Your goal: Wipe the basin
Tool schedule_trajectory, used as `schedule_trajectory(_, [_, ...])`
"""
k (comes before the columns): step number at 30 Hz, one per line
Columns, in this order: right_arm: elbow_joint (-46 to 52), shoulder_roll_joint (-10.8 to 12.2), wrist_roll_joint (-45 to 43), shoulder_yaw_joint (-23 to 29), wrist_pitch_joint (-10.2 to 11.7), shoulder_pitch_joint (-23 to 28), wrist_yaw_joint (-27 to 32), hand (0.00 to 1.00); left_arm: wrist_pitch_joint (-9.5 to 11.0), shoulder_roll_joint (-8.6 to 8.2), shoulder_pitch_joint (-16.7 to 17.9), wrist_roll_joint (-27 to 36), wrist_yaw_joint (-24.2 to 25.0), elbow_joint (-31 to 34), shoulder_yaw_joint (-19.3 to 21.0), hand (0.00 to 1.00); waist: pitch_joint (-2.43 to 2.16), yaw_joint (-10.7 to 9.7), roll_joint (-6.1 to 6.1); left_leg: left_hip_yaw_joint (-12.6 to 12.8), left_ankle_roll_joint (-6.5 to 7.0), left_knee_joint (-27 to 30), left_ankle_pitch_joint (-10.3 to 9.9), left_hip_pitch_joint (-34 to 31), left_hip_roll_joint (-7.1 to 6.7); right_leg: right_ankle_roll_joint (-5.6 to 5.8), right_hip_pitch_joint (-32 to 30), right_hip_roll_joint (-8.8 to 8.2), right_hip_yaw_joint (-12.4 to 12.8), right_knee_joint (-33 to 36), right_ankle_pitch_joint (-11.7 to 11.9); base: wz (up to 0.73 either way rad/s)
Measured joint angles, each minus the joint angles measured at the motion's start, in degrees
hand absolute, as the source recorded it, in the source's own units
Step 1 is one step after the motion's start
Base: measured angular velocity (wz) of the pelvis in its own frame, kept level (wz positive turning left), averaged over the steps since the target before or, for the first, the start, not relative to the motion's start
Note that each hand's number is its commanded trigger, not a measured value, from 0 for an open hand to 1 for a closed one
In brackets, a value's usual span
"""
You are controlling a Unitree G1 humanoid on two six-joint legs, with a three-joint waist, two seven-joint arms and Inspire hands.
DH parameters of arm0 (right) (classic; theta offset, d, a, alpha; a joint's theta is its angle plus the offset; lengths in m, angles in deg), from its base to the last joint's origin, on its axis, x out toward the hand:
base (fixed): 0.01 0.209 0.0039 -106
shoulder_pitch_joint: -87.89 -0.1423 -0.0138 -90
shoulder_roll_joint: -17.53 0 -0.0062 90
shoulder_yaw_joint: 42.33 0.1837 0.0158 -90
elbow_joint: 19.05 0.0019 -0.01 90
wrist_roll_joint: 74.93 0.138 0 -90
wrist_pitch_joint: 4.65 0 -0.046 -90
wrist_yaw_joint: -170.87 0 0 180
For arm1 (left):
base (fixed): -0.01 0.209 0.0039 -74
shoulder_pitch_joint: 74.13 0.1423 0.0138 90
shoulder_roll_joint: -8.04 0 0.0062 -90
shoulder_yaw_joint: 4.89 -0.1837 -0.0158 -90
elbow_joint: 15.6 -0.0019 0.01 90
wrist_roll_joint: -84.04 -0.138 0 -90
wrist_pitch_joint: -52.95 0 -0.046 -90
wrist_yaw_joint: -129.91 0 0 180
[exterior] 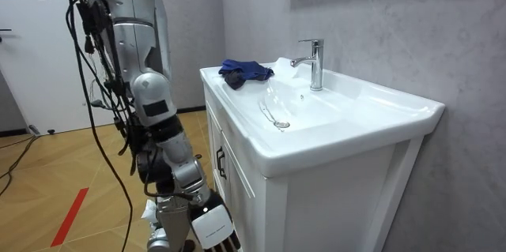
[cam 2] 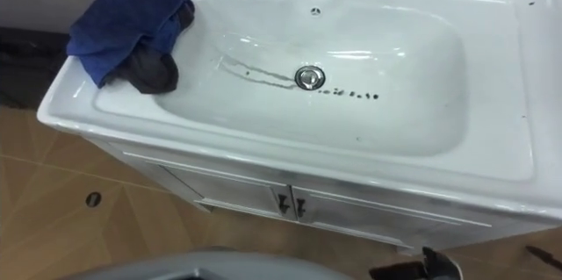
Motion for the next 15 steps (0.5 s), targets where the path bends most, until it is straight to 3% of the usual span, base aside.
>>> schedule_trajectory(7, [-0.3,1.0,1.1,0.0,1.0,0.4,-0.9,0.0,0.1,0.32,-2.2,-4.7,1.1,6.0,-0.1,0.0,0.83,-1.9,-0.3,-0.1,0.01,0.0,0.0,0.0,-0.05,0.01,0.5,0.02,0.9,-0.9,0.0,-0.01])
schedule_trajectory(15, [-1.9,1.1,1.9,0.5,1.9,-0.4,-3.5,0.0,0.4,0.31,-2.4,-7.2,3.5,12.6,-0.5,0.0,1.12,-5.1,-0.66,0.5,-0.01,-0.4,0.0,0.5,0.03,0.0,0.5,0.24,1.8,-0.8,0.0,-0.05])
